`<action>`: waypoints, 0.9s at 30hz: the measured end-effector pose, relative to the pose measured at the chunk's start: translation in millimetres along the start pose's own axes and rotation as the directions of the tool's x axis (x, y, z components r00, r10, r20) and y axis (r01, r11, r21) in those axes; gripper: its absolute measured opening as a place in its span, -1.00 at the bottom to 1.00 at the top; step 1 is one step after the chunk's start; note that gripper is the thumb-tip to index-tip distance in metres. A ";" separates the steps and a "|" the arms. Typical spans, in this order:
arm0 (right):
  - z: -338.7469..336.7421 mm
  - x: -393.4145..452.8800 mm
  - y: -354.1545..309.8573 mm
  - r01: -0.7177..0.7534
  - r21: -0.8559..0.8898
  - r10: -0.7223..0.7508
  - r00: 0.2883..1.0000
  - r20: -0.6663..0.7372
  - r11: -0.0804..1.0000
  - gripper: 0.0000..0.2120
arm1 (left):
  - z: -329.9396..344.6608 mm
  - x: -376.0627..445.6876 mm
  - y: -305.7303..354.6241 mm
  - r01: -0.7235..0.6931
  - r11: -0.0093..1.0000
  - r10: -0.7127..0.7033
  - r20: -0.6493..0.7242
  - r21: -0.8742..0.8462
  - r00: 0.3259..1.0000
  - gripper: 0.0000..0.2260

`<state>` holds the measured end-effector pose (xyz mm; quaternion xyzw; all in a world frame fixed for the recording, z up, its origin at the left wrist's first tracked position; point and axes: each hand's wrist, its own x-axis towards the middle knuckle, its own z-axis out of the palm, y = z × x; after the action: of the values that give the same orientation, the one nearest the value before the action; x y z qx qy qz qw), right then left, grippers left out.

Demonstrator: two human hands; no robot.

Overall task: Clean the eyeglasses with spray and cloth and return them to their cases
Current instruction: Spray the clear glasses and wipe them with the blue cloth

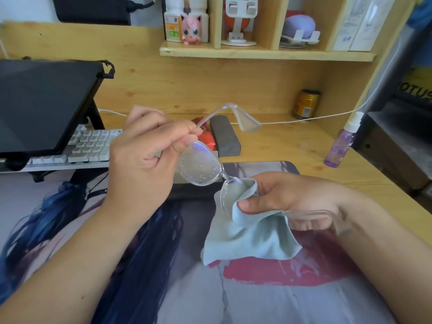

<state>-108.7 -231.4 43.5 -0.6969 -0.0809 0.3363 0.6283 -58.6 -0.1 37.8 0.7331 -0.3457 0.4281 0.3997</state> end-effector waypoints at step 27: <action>3.6 6.4 4.9 0.126 0.014 -0.124 0.989 -0.086 0.992 -0.86 | 8.2 -6.5 1.8 0.084 0.963 -0.074 0.051 -0.257 0.996 -0.92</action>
<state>-107.4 -226.0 36.6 -0.6979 -0.0942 0.2670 0.6578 -59.9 -7.1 29.9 0.6966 -0.3773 0.3479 0.5014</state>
